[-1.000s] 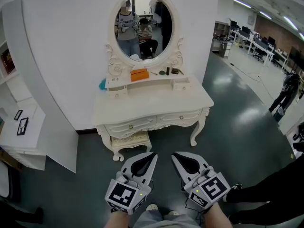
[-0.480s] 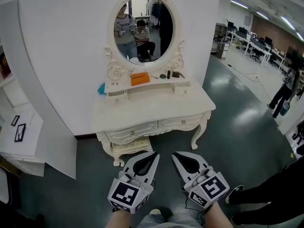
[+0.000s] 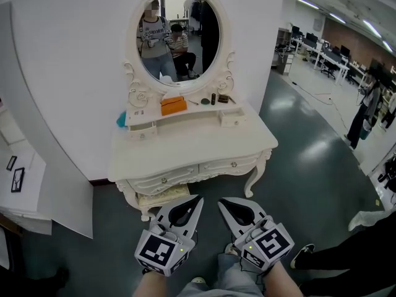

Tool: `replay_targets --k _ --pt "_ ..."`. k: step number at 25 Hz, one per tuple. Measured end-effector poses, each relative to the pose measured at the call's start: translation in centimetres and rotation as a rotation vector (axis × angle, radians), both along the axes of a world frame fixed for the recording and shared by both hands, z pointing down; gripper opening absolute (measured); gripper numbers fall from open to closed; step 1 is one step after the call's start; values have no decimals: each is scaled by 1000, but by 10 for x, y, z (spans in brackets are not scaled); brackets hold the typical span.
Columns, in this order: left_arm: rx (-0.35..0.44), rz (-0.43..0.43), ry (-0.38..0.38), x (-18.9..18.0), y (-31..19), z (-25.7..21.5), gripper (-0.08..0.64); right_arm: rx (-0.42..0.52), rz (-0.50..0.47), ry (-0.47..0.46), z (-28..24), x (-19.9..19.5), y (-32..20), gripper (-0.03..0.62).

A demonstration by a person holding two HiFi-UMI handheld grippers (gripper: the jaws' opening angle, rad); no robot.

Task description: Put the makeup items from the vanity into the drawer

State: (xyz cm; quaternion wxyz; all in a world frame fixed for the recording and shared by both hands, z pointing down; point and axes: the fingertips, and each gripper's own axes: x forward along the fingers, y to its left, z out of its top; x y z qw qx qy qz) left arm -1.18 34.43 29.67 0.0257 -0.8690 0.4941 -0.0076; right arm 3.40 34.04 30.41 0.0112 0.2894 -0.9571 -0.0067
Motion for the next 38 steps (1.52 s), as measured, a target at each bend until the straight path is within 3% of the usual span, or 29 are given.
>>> replay_targets --k 14,23,32,38 --pt "3 -78 45 46 -156 -8 26 -19 -117 7 -4 39 -158 25" --pt "-4 -132 18 78 -222 -2 26 -32 -166 -13 0 69 -230 25" --pt "-27 -167 8 64 -252 4 26 -65 -179 -41 9 61 -264 25" --pt "-24 -126 8 47 -279 4 26 -67 -148 -45 7 44 -291 26"
